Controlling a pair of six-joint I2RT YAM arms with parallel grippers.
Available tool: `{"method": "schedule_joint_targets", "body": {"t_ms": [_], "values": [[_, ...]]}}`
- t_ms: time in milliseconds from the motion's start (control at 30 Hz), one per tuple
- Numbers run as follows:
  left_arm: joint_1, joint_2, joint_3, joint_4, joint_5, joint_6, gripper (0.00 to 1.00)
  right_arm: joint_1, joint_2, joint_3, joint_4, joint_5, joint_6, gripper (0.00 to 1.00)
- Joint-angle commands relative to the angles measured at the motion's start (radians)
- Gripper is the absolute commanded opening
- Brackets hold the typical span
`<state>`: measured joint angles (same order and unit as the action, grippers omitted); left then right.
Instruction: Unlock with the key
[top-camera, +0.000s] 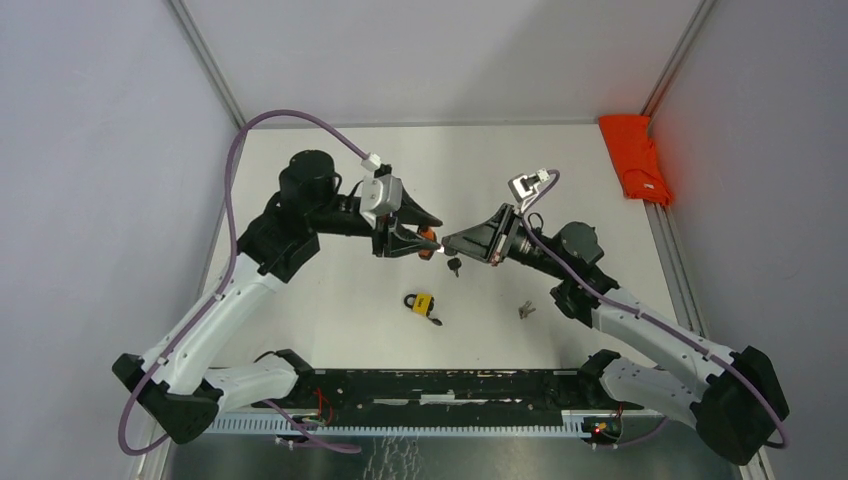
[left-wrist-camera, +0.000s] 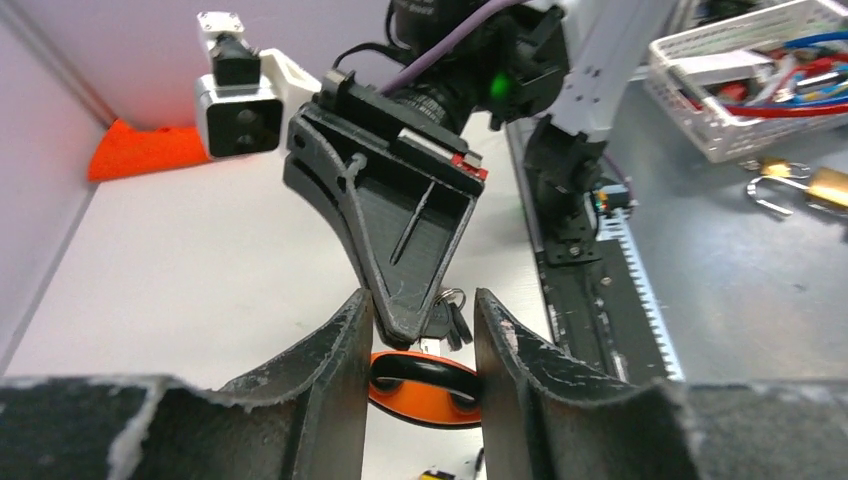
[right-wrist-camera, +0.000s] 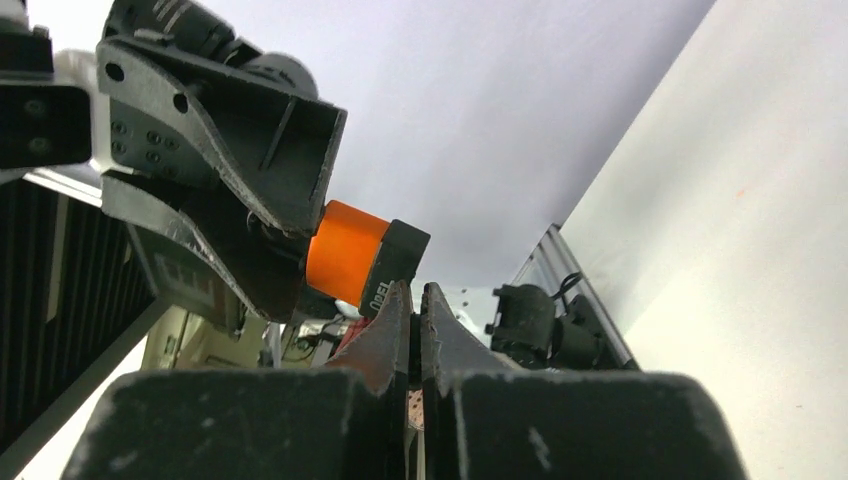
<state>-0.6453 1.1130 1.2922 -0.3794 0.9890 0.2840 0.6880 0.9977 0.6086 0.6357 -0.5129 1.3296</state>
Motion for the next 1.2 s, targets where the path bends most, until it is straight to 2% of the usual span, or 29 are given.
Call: {"method": "schedule_joint_targets", "body": {"t_ms": [0, 267, 400, 533, 667, 833, 933, 1067, 1100, 1167], "values": [[-0.012, 0.088, -0.096, 0.08, -0.107, -0.081, 0.02, -0.044, 0.037, 0.034, 0.199, 0.08, 0.001, 0.0], [-0.012, 0.32, -0.158, 0.209, -0.153, -0.136, 0.02, -0.17, 0.143, -0.103, 0.47, 0.045, 0.057, 0.0], [-0.011, 0.447, -0.187, 0.335, -0.156, -0.199, 0.02, -0.202, 0.234, -0.174, 0.667, 0.046, 0.114, 0.0], [-0.01, 0.562, -0.195, 0.399, -0.155, -0.246, 0.02, -0.242, 0.332, -0.214, 0.75, 0.042, 0.117, 0.0], [-0.001, 0.63, -0.203, 0.451, -0.156, -0.28, 0.02, -0.292, 0.476, -0.233, 0.943, 0.025, 0.191, 0.0], [0.057, 0.656, -0.237, 0.587, -0.07, -0.419, 0.02, -0.326, 0.627, -0.203, 1.172, 0.021, 0.294, 0.0], [0.132, 0.671, -0.301, 0.844, 0.031, -0.598, 0.02, -0.331, 0.685, -0.193, 1.29, 0.04, 0.343, 0.0], [0.215, 0.727, -0.413, 1.377, 0.136, -0.947, 0.02, -0.331, 0.718, -0.19, 1.32, 0.07, 0.318, 0.0], [0.227, 0.755, -0.422, 1.5, 0.148, -1.041, 0.02, -0.331, 0.725, -0.188, 1.318, 0.076, 0.306, 0.0], [0.243, 0.861, -0.423, 1.831, 0.15, -1.327, 0.02, -0.331, 0.742, -0.179, 1.32, 0.084, 0.292, 0.0]]}}
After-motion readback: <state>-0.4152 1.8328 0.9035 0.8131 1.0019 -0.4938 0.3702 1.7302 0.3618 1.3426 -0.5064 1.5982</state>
